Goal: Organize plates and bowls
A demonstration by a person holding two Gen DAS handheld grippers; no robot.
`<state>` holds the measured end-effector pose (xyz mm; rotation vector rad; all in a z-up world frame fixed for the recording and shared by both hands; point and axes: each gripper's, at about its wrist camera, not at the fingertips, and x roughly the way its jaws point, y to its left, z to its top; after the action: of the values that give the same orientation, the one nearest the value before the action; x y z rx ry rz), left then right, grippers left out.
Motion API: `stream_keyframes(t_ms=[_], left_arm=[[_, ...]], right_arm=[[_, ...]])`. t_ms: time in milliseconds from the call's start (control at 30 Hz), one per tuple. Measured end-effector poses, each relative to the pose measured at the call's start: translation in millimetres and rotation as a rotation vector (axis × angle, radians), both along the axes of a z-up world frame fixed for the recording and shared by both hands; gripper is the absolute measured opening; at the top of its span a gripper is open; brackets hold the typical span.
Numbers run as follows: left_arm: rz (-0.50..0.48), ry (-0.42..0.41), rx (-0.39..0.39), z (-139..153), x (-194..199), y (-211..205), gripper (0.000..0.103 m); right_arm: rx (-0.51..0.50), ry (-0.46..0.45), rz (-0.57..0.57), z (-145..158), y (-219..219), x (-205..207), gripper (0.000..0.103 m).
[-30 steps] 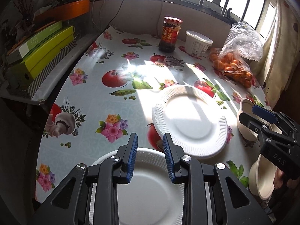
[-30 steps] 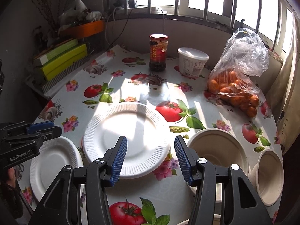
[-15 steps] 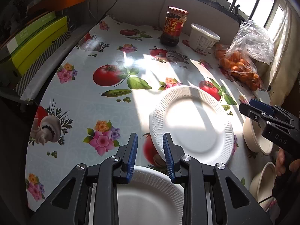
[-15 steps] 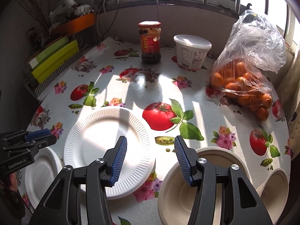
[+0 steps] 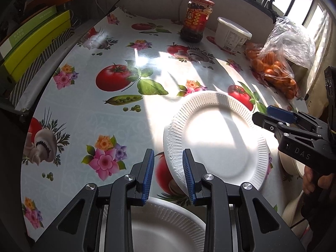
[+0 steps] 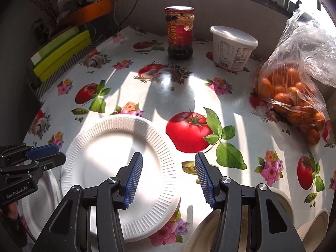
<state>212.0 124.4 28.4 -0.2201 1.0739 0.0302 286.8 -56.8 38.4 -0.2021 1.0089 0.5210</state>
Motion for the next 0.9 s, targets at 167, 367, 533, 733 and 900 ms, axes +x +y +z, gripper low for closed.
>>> stream_keyframes(t_ms=[167, 367, 533, 733, 900], left_arm=[[0.006, 0.015, 0.002, -5, 3, -1, 0.029], [0.010, 0.013, 0.003, -7, 5, -1, 0.029], [0.005, 0.017, 0.011, -8, 6, -2, 0.029], [0.016, 0.021, 0.001, -11, 5, 0, 0.024], [0.014, 0.019, 0.006, -10, 5, 0, 0.023]], right_arm=[[0.006, 0.020, 0.012, -9, 4, 4, 0.046], [0.003, 0.036, 0.013, -14, 5, 5, 0.039], [-0.010, 0.039, 0.007, -15, 5, 6, 0.033], [-0.020, 0.038, -0.002, -16, 5, 7, 0.026], [-0.020, 0.039, -0.011, -17, 3, 6, 0.023]])
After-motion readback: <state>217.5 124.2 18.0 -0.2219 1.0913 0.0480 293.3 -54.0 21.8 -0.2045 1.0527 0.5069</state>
